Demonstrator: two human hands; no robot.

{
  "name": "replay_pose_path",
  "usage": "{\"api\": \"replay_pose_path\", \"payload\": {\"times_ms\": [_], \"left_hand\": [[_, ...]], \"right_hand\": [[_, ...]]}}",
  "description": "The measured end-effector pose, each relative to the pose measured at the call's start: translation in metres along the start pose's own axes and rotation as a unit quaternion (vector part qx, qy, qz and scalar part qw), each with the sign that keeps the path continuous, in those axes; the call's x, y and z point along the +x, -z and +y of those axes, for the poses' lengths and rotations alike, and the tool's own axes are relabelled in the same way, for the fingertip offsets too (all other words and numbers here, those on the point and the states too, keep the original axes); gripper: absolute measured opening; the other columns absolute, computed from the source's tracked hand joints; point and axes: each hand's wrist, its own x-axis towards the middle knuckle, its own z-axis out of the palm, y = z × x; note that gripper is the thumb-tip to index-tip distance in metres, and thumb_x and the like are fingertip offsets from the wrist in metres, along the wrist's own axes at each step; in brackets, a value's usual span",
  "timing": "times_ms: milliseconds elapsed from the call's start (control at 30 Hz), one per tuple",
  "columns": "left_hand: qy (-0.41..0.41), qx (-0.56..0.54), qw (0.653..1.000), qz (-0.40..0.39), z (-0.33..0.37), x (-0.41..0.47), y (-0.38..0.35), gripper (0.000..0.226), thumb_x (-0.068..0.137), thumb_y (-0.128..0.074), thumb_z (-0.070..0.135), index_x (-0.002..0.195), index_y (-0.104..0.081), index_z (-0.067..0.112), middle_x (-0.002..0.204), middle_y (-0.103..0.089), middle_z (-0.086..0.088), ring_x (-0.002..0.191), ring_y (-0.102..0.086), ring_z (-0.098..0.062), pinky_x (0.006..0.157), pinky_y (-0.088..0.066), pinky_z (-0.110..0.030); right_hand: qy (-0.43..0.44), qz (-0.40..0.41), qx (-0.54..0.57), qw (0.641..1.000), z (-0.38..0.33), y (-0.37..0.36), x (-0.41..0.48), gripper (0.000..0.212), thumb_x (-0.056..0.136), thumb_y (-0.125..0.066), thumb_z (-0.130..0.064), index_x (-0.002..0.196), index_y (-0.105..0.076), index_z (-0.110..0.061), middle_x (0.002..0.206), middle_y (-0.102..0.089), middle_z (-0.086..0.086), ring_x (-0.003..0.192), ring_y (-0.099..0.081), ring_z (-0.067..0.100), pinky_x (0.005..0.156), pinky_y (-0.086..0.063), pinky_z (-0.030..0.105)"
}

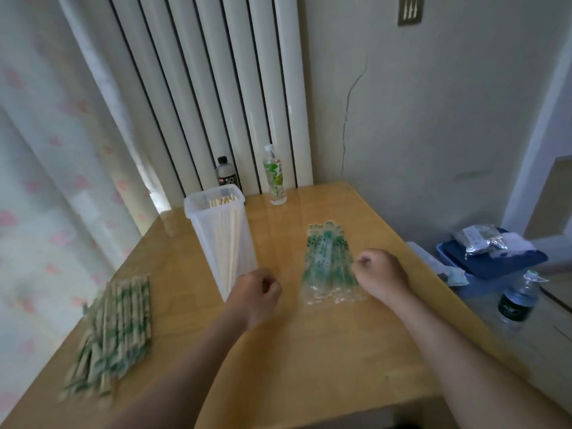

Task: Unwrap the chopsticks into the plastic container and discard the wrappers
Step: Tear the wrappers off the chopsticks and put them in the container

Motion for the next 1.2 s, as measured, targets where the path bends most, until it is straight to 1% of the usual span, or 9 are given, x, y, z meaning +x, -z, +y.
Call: {"api": "replay_pose_path", "payload": {"times_ms": [167, 267, 467, 533, 633, 733, 900, 1000, 1200], "left_hand": [[0.031, -0.005, 0.999, 0.044, -0.038, -0.025, 0.031, 0.017, 0.088, -0.062, 0.015, 0.072, -0.064, 0.019, 0.061, -0.058, 0.009, 0.058, -0.052, -0.008, 0.056, -0.040, -0.025], [0.052, 0.107, 0.989, 0.085, -0.064, -0.042, 0.055, 0.015, 0.091, -0.057, 0.029, 0.078, -0.061, 0.023, 0.068, -0.062, 0.007, 0.066, -0.058, -0.018, 0.056, -0.041, -0.030], [0.114, 0.149, 0.956, 0.225, -0.134, -0.084, 0.096, 0.015, 0.093, -0.054, 0.027, 0.082, -0.059, 0.017, 0.079, -0.060, 0.000, 0.073, -0.059, -0.026, 0.060, -0.050, -0.036], [0.143, 0.165, 0.942, 0.254, -0.156, -0.097, 0.104, 0.020, 0.088, -0.053, 0.029, 0.088, -0.066, 0.013, 0.090, -0.064, -0.008, 0.084, -0.060, -0.033, 0.071, -0.052, -0.041], [0.224, 0.159, 0.928, 0.253, -0.177, -0.111, 0.111, 0.035, 0.088, -0.054, 0.032, 0.115, -0.066, 0.013, 0.117, -0.061, -0.013, 0.107, -0.057, -0.035, 0.093, -0.045, -0.046], [0.247, 0.073, 0.925, 0.279, -0.188, -0.117, 0.113, 0.039, 0.092, -0.055, 0.024, 0.128, -0.059, 0.010, 0.129, -0.057, -0.013, 0.114, -0.054, -0.032, 0.099, -0.042, -0.043], [0.284, -0.079, 0.896, 0.334, -0.207, -0.118, 0.115, 0.035, 0.095, -0.050, 0.017, 0.128, -0.059, 0.011, 0.122, -0.061, -0.009, 0.107, -0.054, -0.024, 0.088, -0.041, -0.032], [0.269, -0.072, 0.902, 0.330, -0.211, -0.118, 0.114, 0.039, 0.096, -0.052, 0.016, 0.133, -0.058, 0.011, 0.122, -0.062, -0.007, 0.107, -0.057, -0.023, 0.086, -0.039, -0.026], [0.254, -0.057, 0.912, 0.316, -0.215, -0.117, 0.111, 0.043, 0.091, -0.062, 0.025, 0.132, -0.058, 0.013, 0.117, -0.063, -0.003, 0.098, -0.057, -0.018, 0.083, -0.046, -0.030]], "right_hand": [[0.154, -0.126, 0.044, 0.979, -0.079, -0.035, -0.049, 0.022, 0.085, -0.056, -0.020, 0.065, -0.064, -0.015, 0.053, -0.052, -0.010, 0.054, -0.049, 0.010, 0.056, -0.038, 0.029], [0.213, -0.200, 0.032, 0.956, -0.122, -0.071, -0.074, 0.022, 0.084, -0.055, -0.021, 0.066, -0.065, -0.012, 0.061, -0.060, 0.000, 0.060, -0.055, 0.016, 0.058, -0.041, 0.030], [0.216, -0.267, 0.021, 0.939, -0.177, -0.141, -0.103, 0.025, 0.088, -0.051, -0.017, 0.070, -0.066, -0.012, 0.065, -0.061, -0.001, 0.066, -0.056, 0.013, 0.061, -0.043, 0.028], [0.199, -0.280, 0.022, 0.939, -0.190, -0.161, -0.109, 0.025, 0.092, -0.050, -0.017, 0.075, -0.068, -0.012, 0.068, -0.062, -0.003, 0.068, -0.058, 0.014, 0.062, -0.045, 0.028], [0.175, -0.289, 0.035, 0.941, -0.208, -0.187, -0.115, 0.024, 0.096, -0.050, -0.020, 0.087, -0.072, -0.016, 0.080, -0.069, 0.002, 0.075, -0.068, 0.024, 0.066, -0.054, 0.033], [0.155, -0.289, 0.059, 0.943, -0.227, -0.206, -0.118, 0.023, 0.099, -0.049, -0.020, 0.095, -0.072, -0.018, 0.083, -0.069, 0.004, 0.071, -0.067, 0.023, 0.064, -0.055, 0.032], [0.110, -0.262, 0.108, 0.953, -0.237, -0.238, -0.124, 0.022, 0.097, -0.052, -0.019, 0.088, -0.072, -0.017, 0.076, -0.069, 0.008, 0.058, -0.058, 0.017, 0.054, -0.042, 0.026], [0.117, -0.228, 0.096, 0.962, -0.231, -0.247, -0.126, 0.022, 0.096, -0.055, -0.022, 0.083, -0.072, -0.015, 0.067, -0.063, 0.000, 0.060, -0.055, 0.019, 0.054, -0.036, 0.028], [0.120, -0.206, 0.104, 0.966, -0.229, -0.249, -0.128, 0.020, 0.096, -0.056, -0.018, 0.089, -0.074, -0.013, 0.086, -0.071, 0.006, 0.083, -0.066, 0.024, 0.061, -0.043, 0.030]]}}
